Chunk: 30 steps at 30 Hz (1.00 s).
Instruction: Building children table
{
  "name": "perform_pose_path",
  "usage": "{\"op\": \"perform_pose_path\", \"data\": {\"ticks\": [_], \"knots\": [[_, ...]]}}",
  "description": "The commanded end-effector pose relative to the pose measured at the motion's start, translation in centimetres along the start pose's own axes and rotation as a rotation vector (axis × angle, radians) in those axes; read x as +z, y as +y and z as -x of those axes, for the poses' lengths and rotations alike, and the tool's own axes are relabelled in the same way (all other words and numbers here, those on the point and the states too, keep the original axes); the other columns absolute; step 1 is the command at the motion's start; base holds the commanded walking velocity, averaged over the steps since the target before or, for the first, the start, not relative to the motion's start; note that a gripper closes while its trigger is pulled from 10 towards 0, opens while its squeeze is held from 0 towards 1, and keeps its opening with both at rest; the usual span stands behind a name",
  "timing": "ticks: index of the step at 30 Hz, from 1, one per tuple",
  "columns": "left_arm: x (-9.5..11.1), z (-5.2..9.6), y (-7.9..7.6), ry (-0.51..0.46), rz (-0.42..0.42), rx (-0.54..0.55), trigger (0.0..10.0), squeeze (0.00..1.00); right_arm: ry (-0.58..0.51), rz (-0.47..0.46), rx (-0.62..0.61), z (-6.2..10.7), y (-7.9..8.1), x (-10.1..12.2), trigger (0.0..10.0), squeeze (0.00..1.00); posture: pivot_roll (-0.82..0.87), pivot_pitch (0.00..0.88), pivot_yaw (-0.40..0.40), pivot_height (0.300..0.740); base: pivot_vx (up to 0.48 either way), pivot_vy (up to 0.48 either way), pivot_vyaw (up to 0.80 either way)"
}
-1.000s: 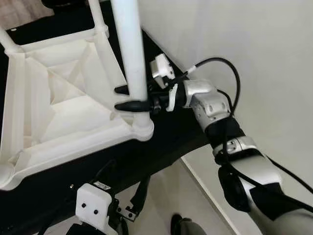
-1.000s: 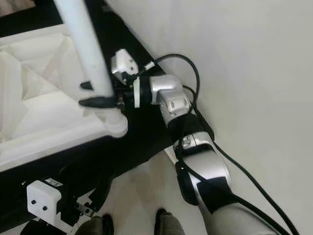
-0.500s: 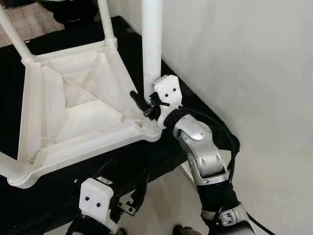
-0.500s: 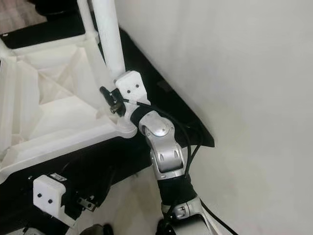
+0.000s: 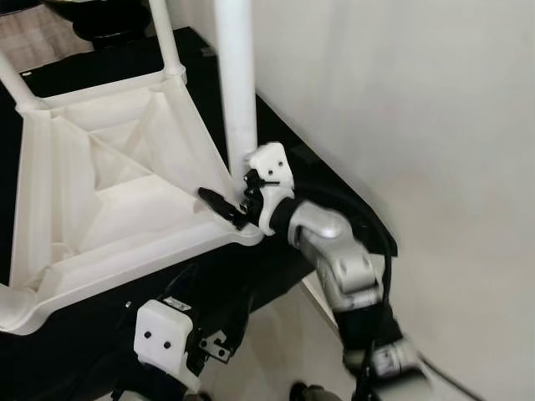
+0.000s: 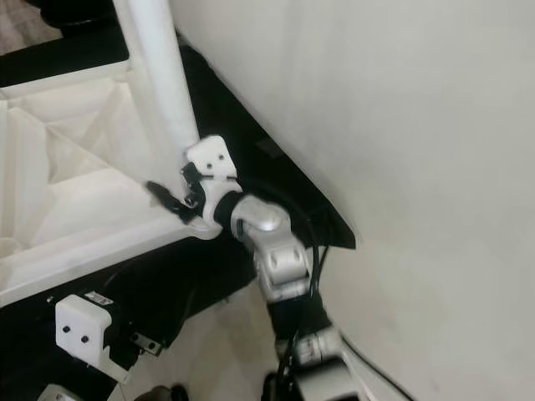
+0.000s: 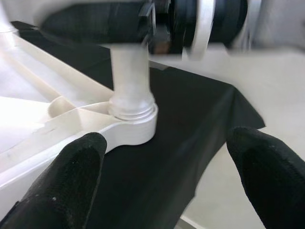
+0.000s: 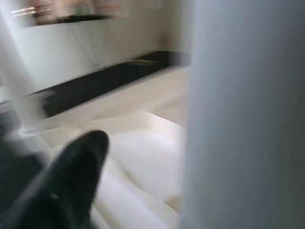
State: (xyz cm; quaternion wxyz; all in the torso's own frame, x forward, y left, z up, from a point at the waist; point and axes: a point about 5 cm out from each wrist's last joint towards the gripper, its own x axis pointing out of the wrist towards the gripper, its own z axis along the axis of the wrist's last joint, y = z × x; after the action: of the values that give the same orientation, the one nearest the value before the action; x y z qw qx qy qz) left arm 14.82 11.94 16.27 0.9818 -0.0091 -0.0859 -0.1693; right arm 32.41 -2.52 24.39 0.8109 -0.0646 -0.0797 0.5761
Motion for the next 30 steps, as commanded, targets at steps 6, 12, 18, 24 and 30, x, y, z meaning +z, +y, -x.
{"op": "perform_pose_path", "data": {"ticks": [6,12,18,24,30], "knots": [[-0.2,0.4,-0.2,0.015,0.001,0.003,10.0,0.0,0.023,0.055,0.277,0.0,0.9,-0.4,10.0,0.04,0.1,0.231,-0.036,0.74,0.0,0.0,0.0],[0.1,1.0,-0.5,0.024,0.002,0.0,10.0,0.0,0.041,0.037,0.376,0.3,-2.0,0.7,10.0,0.0,0.12,0.258,-0.035,0.74,0.0,0.0,0.0],[0.4,1.6,-0.8,0.036,0.007,-0.001,10.0,0.0,0.027,-0.009,0.557,0.6,-2.8,1.9,0.0,0.0,0.13,0.285,-0.029,0.74,0.0,0.0,0.0],[0.5,1.8,-0.9,0.04,0.01,-0.002,10.0,0.0,0.033,-0.01,0.623,0.9,-2.9,2.0,0.0,0.0,0.13,0.298,-0.031,0.74,0.0,0.0,0.0],[0.6,1.9,-1.0,0.043,0.013,-0.002,10.0,0.0,0.026,-0.005,0.622,0.9,-3.3,2.1,0.0,0.0,0.13,0.301,-0.032,0.74,0.0,0.0,0.0]]}}
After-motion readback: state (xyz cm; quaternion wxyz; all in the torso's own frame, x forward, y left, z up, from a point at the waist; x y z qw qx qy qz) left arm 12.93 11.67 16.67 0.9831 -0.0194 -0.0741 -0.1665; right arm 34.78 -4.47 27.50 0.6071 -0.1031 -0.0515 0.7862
